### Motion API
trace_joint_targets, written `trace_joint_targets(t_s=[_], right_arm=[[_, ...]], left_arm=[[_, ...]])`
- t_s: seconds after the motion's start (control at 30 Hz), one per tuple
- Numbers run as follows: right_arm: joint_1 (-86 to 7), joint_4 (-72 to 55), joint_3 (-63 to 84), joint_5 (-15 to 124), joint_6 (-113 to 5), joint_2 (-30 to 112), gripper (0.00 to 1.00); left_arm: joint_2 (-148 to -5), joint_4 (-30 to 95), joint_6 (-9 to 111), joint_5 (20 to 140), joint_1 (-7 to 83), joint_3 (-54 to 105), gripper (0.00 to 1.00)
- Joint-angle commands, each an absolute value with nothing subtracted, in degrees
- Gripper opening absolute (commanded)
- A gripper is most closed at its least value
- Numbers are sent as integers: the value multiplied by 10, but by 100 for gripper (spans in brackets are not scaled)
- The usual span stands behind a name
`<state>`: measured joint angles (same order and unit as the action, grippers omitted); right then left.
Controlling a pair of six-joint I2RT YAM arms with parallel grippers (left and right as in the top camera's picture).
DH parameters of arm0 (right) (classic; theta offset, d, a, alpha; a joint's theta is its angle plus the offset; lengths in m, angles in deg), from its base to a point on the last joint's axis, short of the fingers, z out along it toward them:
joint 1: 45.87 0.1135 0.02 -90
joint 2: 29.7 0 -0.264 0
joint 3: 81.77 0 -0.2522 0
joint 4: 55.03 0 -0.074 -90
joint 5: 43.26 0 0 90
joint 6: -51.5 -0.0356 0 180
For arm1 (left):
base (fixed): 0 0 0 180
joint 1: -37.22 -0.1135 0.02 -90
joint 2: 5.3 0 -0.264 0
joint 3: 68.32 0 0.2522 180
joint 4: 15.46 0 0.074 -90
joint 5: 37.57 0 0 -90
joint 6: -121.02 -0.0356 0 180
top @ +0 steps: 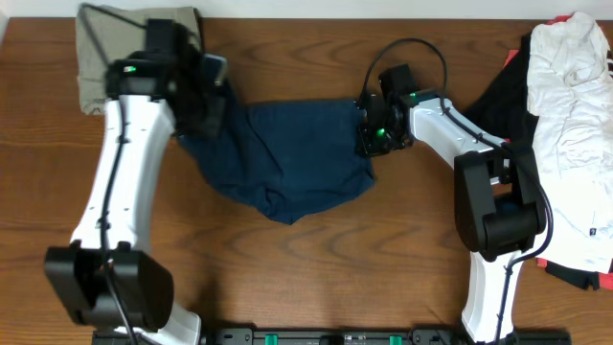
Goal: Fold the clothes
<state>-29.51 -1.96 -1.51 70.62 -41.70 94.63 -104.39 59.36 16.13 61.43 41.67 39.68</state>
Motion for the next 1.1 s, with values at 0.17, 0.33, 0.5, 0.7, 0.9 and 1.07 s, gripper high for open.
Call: trace_joint_targets(t_s=[0.17,0.33,0.5,0.7,0.9,1.07], right_arm=[[-297,-23,-6,709,-419,951,1],[-297,-23,-6,705,-423,951,1],[-297,-23,-6,705,-423,951,1],[-297,-23,-6,705,-427,951,1],[-297,-23,-6,705,-427,951,1],[-297,-22,-6,705,-427,951,1]], left_arm=[[-1090,547,208,622,527,411,6],[-1099,506,213,622,587,411,6],[-1097,467,228,622,626,411,6],[-1097,453,228,622,653,411,6],[-1098,436,228,622,674,411,6],[-1100,429,233,622,682,409,6]])
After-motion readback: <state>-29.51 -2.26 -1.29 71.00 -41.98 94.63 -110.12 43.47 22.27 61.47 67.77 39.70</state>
